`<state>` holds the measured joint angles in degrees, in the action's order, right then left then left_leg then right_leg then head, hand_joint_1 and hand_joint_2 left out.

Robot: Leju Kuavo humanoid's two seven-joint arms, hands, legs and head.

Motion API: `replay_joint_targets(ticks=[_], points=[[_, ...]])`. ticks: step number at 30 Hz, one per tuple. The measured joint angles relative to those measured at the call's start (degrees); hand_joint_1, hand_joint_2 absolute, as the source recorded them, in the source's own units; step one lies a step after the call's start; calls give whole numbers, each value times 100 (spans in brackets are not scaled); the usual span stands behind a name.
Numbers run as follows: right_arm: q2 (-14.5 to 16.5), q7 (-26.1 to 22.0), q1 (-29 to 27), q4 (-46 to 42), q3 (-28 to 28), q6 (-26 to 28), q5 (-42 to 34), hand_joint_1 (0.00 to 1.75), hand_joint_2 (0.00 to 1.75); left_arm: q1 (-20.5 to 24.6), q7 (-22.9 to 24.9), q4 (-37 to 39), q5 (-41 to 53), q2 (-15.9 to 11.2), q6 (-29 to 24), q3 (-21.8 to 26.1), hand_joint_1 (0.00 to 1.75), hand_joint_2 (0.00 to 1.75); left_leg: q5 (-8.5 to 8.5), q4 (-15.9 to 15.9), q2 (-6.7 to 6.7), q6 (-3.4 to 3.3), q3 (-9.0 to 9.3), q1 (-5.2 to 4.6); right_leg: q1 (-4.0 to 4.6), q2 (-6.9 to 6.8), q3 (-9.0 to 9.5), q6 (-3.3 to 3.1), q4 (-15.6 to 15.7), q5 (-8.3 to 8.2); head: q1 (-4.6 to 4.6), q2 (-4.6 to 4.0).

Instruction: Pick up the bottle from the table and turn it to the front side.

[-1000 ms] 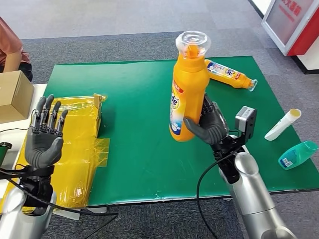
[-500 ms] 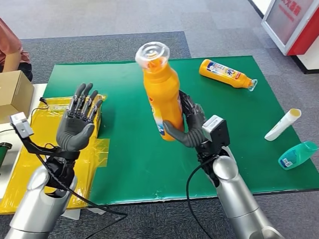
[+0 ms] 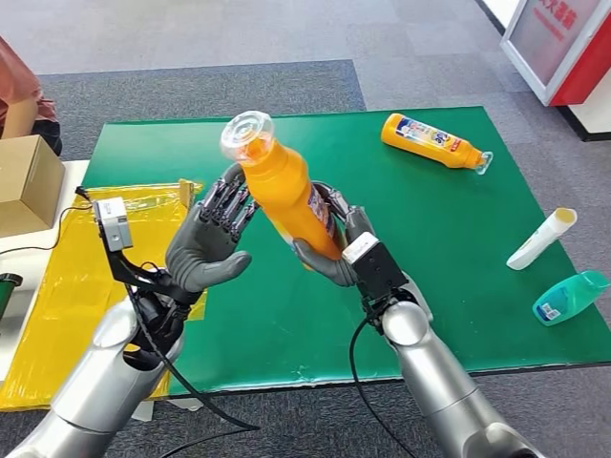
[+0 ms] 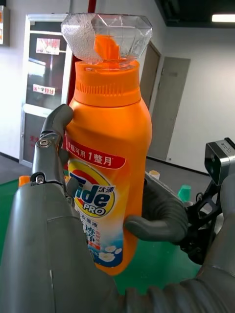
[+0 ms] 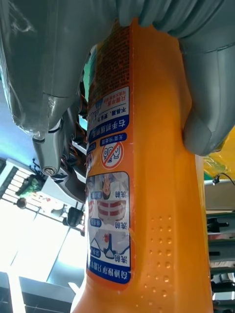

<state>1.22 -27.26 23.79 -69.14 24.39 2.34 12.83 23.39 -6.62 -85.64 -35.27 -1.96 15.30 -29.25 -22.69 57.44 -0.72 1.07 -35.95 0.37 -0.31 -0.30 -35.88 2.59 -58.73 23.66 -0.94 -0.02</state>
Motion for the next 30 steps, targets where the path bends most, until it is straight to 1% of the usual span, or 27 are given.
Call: replay_joint_targets(ticks=[5,12,19,25,30], points=[[23,-47,25,98,86,103,174,175,175,58,-2,79,-5,4,-49,-77,0,175,0,0,0,0,0,0,1,0,0,0,0,0,0,0],[26,-38,21,56,170,119,214,175,175,57,-71,107,15,2,-147,-82,0,175,0,0,0,0,0,0,0,0,0,0,0,0,0,0],[26,-30,-27,-189,337,70,209,175,175,50,-225,105,265,1,-369,-88,0,175,0,0,0,0,0,0,0,0,-1,0,0,0,0,0],[24,-46,-145,-544,510,-2,186,175,175,33,-324,105,608,3,-721,-114,0,175,0,0,0,0,0,0,1,0,-1,0,0,0,0,0],[24,-40,-157,-681,612,-26,163,175,175,31,-330,107,617,26,-775,-117,0,175,0,0,0,0,0,0,1,0,0,0,0,0,0,0]])
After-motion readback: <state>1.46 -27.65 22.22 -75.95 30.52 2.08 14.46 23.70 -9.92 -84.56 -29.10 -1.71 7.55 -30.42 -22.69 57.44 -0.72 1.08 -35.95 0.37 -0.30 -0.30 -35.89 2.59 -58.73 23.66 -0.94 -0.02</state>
